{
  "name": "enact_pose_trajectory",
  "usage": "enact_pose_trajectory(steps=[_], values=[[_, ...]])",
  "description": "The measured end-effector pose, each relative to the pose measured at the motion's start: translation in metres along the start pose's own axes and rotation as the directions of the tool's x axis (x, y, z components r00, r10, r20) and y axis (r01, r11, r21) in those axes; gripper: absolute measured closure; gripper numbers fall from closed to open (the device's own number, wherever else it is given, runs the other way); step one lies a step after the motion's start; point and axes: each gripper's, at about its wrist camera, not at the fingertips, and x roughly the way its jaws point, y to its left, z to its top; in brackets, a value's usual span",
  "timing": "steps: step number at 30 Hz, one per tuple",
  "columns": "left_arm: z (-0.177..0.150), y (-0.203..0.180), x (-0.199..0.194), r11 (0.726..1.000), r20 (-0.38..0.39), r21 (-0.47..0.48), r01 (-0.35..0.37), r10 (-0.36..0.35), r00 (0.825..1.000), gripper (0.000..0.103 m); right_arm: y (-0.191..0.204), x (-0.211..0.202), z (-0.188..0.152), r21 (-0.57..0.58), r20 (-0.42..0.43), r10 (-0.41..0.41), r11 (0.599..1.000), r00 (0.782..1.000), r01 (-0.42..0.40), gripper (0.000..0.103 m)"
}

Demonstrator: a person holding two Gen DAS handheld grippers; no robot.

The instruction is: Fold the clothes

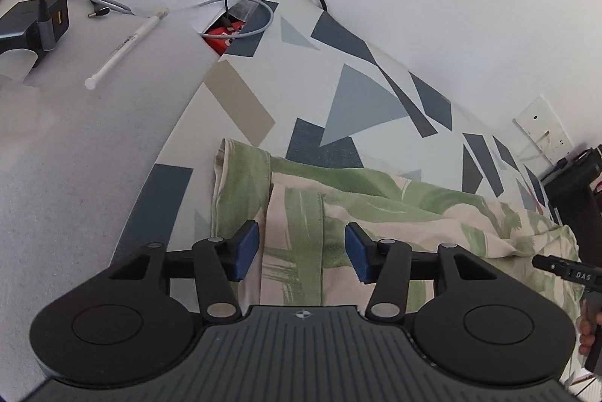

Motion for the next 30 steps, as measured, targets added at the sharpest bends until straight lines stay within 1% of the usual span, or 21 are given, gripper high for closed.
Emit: enact_pose_trajectory(steps=[1,4,6,7,8,9,11,12,14,15,17,19,20,22,23,25,26,28,29,30], values=[[0.000,-0.002,-0.004,1.000,0.000,0.007,0.023,-0.023,1.000,0.052,-0.003,-0.001,-0.003,0.008,-0.003,-0.007,1.000,1.000,0.007,0.029],[-0.003,-0.011,-0.009,0.997,-0.032,0.061,0.040,-0.038,0.999,0.052,-0.013,-0.001,-0.012,0.043,-0.015,-0.026,0.999,1.000,0.027,0.029],[-0.007,-0.012,-0.006,0.995,-0.082,0.064,0.081,-0.075,0.994,0.052,-0.017,0.000,-0.015,0.062,-0.022,-0.032,0.998,0.999,0.034,0.029],[-0.008,-0.012,-0.004,0.994,-0.100,0.066,0.088,-0.081,0.992,0.052,-0.018,0.001,-0.016,0.067,-0.024,-0.033,0.997,0.999,0.035,0.029],[-0.009,-0.012,-0.003,0.994,-0.099,0.082,0.069,-0.061,0.993,0.052,-0.018,0.001,-0.016,0.071,-0.026,-0.034,0.997,0.999,0.036,0.029],[-0.009,-0.012,-0.003,0.994,-0.086,0.100,0.035,-0.026,0.996,0.052,-0.019,0.002,-0.017,0.076,-0.029,-0.035,0.996,0.999,0.037,0.029],[-0.008,-0.007,-0.002,0.997,-0.071,0.081,0.000,0.006,0.997,0.052,-0.020,0.003,-0.018,0.085,-0.033,-0.037,0.996,0.999,0.040,0.029],[-0.007,-0.002,-0.001,0.999,-0.076,0.051,0.016,-0.012,0.997,0.052,-0.020,0.004,-0.019,0.090,-0.035,-0.038,0.995,0.999,0.041,0.029],[-0.006,0.005,0.003,0.996,-0.103,-0.021,0.083,-0.085,0.991,0.052,-0.021,0.006,-0.020,0.099,-0.040,-0.039,0.994,0.998,0.043,0.029],[-0.007,0.004,0.003,0.991,-0.112,-0.039,0.126,-0.130,0.985,0.054,-0.022,0.006,-0.020,0.104,-0.042,-0.040,0.994,0.998,0.044,0.029],[-0.008,-0.002,0.001,0.975,-0.117,-0.053,0.217,-0.222,0.968,0.054,-0.022,0.008,-0.020,0.107,-0.047,-0.042,0.993,0.998,0.047,0.029],[-0.009,-0.011,0.002,0.967,-0.132,-0.020,0.253,-0.253,0.958,0.053,-0.023,0.008,-0.020,0.112,-0.046,-0.040,0.993,0.998,0.045,0.029],[-0.009,-0.014,0.004,0.970,-0.136,0.000,0.241,-0.239,0.961,0.053,-0.023,0.009,-0.020,0.113,-0.048,-0.040,0.993,0.998,0.045,0.029],[-0.008,-0.014,0.010,0.986,-0.125,0.032,0.165,-0.160,0.979,0.053,-0.023,0.011,-0.019,0.113,-0.054,-0.040,0.993,0.998,0.046,0.029],[-0.007,-0.012,0.012,0.990,-0.114,0.038,0.134,-0.129,0.985,0.053,-0.024,0.012,-0.019,0.113,-0.056,-0.040,0.992,0.998,0.047,0.029],[-0.004,-0.007,0.014,0.995,-0.084,0.045,0.088,-0.084,0.993,0.053,-0.023,0.013,-0.019,0.113,-0.056,-0.037,0.993,0.998,0.043,0.029],[-0.002,-0.004,0.015,0.996,-0.071,0.040,0.080,-0.077,0.994,0.052,-0.023,0.013,-0.019,0.113,-0.056,-0.035,0.993,0.998,0.041,0.029],[0.003,0.004,0.019,0.994,-0.054,-0.013,0.110,-0.110,0.992,0.051,-0.023,0.013,-0.019,0.112,-0.058,-0.034,0.993,0.998,0.040,0.029],[0.005,0.008,0.021,0.987,-0.046,-0.056,0.148,-0.151,0.987,0.050,-0.023,0.013,-0.019,0.111,-0.059,-0.034,0.993,0.998,0.040,0.029],[0.007,0.011,0.023,0.974,-0.037,-0.107,0.198,-0.202,0.979,0.049,-0.024,0.013,-0.019,0.110,-0.059,-0.033,0.993,0.998,0.040,0.029]])
